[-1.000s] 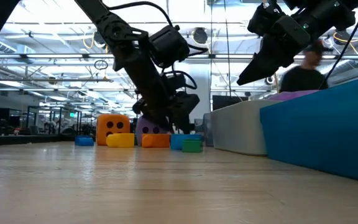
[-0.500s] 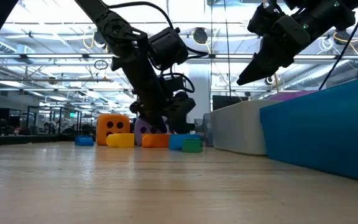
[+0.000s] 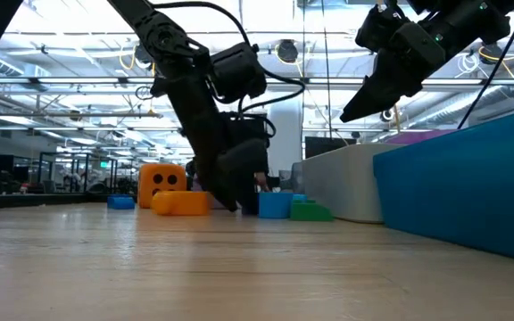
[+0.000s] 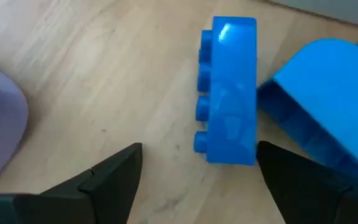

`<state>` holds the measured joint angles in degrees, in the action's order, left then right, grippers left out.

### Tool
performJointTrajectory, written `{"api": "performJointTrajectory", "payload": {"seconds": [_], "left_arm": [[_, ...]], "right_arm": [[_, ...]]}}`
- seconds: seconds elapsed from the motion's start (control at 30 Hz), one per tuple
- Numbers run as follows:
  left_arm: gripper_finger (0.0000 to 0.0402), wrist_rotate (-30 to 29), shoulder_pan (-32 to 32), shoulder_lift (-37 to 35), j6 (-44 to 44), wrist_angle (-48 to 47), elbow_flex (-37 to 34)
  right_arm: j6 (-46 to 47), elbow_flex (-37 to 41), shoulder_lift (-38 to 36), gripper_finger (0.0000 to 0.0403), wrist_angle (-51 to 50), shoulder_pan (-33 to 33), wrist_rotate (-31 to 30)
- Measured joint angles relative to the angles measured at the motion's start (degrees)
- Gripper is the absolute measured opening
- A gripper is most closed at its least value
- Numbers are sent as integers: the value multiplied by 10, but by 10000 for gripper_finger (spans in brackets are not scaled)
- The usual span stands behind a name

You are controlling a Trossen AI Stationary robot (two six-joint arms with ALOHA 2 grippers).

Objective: Pick & Place Toys
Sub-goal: Adjust the game piece on the table, then put the dark blue game piece into the gray bin

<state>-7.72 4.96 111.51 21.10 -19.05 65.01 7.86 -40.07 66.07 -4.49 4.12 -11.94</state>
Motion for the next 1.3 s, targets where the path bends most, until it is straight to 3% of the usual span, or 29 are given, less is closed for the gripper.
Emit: {"api": "performJointTrajectory", "payload": {"seconds": [0.33,0.53,0.8,0.93,1.23,1.3], "left_arm": [[326,2,-9,-9,-17,10,-1],[326,-51,-13,-8,-26,54,-2],[315,-58,-14,-8,-43,66,-1],[268,-56,-13,-5,-57,69,-1],[110,-58,-13,-4,-64,68,-1],[96,-58,-13,-6,-64,61,0]], "right_arm": [[0,0,0,238,0,0,0],[0,0,0,238,2,0,0],[0,0,0,238,4,0,0],[0,0,0,238,4,0,0],[0,0,0,238,5,0,0],[0,0,0,238,5,0,0]]}}
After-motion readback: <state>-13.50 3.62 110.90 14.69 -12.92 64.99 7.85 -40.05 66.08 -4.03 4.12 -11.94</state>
